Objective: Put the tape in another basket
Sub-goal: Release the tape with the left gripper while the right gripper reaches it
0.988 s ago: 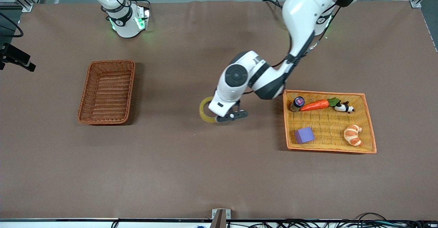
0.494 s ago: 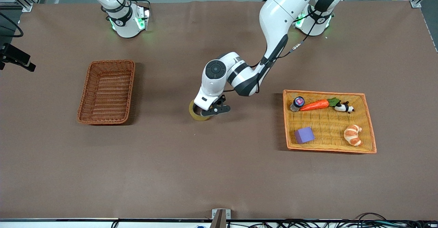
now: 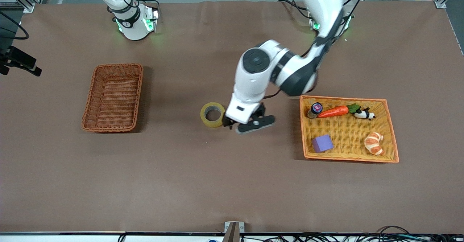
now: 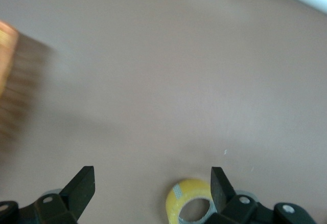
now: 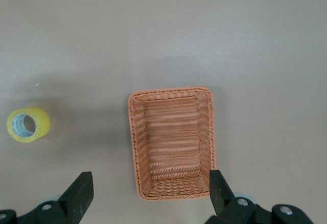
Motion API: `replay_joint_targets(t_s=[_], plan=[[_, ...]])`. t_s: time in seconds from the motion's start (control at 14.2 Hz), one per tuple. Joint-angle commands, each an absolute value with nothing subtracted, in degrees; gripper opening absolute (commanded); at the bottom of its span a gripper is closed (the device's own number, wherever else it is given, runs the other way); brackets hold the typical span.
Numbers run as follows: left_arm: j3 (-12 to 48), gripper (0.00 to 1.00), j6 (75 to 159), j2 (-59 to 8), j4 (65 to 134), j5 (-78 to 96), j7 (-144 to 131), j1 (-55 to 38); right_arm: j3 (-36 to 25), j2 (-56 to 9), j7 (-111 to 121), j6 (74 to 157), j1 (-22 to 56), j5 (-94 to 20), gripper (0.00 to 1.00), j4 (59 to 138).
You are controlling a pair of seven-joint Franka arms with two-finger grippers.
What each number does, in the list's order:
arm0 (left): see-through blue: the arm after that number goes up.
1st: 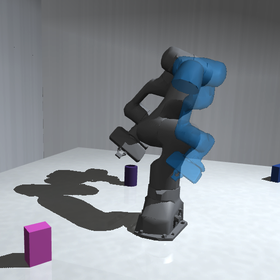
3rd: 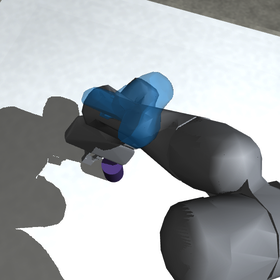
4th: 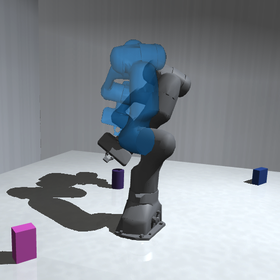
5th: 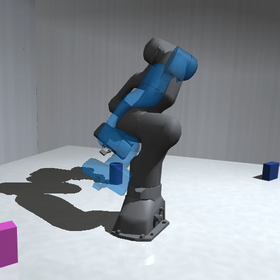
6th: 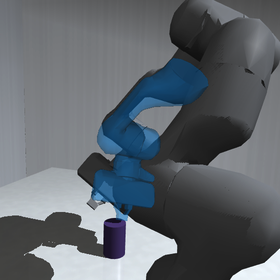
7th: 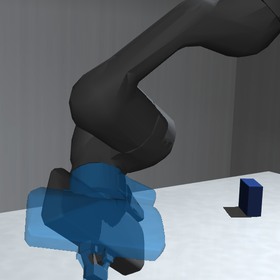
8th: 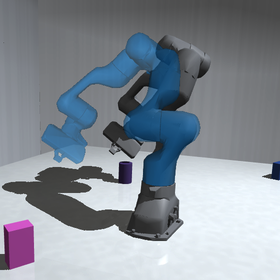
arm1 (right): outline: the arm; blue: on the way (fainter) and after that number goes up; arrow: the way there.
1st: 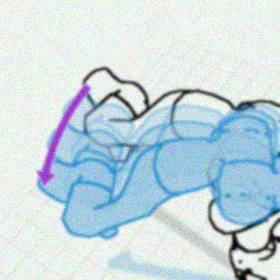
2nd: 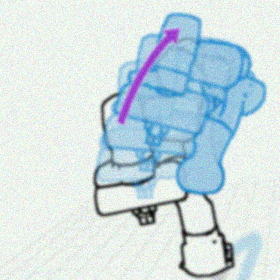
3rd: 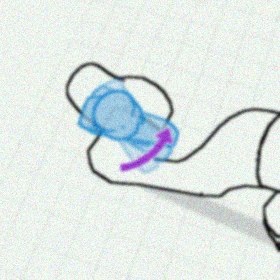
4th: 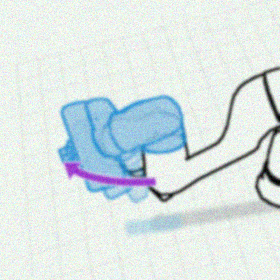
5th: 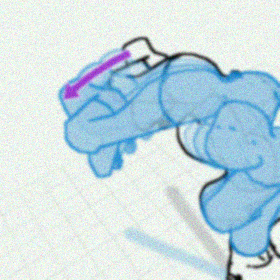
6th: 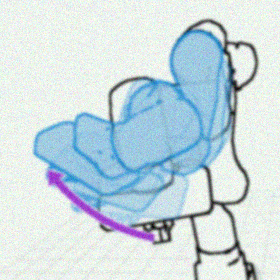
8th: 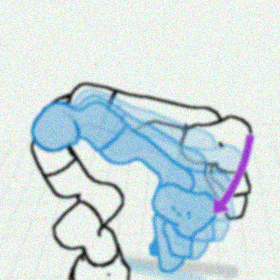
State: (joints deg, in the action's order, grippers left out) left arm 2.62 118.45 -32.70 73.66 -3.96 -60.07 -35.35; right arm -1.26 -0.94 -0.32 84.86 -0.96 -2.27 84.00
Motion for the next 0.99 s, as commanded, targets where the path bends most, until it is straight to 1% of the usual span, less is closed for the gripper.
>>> replay_joint_targets(t_s=[0.0,0.14,0.35,0.56,0.71,0.78,0.92], plan=[[3.0,1.00,112.3,-24.9,76.6,-5.3,-54.4,-28.9,-0.9,-4.6,-2.2,88.0,4.5,-3.2,1.00,84.3],[3.1,1.00,108.6,-21.1,76.5,-4.8,-42.3,-24.0,-0.9,-7.3,-8.9,91.3,8.7,-3.2,1.00,84.3],[3.0,1.00,99.4,-15.0,76.6,-4.9,-34.3,-17.3,-1.0,-12.2,-18.4,95.4,16.9,-3.1,1.00,84.4],[3.1,1.00,95.9,-11.8,76.6,-4.5,-25.3,-12.2,-1.0,-19.0,-27.8,101.1,24.9,-2.7,1.00,84.5],[3.2,1.00,92.2,-9.8,76.6,-4.9,-19.5,-9.2,-1.0,-22.4,-29.6,106.9,28.5,-2.7,1.00,86.6],[3.5,1.00,91.2,-8.5,77.1,-4.4,-16.8,-6.9,-1.0,-23.9,-30.8,109.8,30.2,-2.6,1.00,88.0],[3.6,1.00,91.0,-4.9,80.5,-4.0,-12.0,-4.2,-1.0,-27.5,-33.0,115.1,33.3,-2.3,1.00,90.0]])
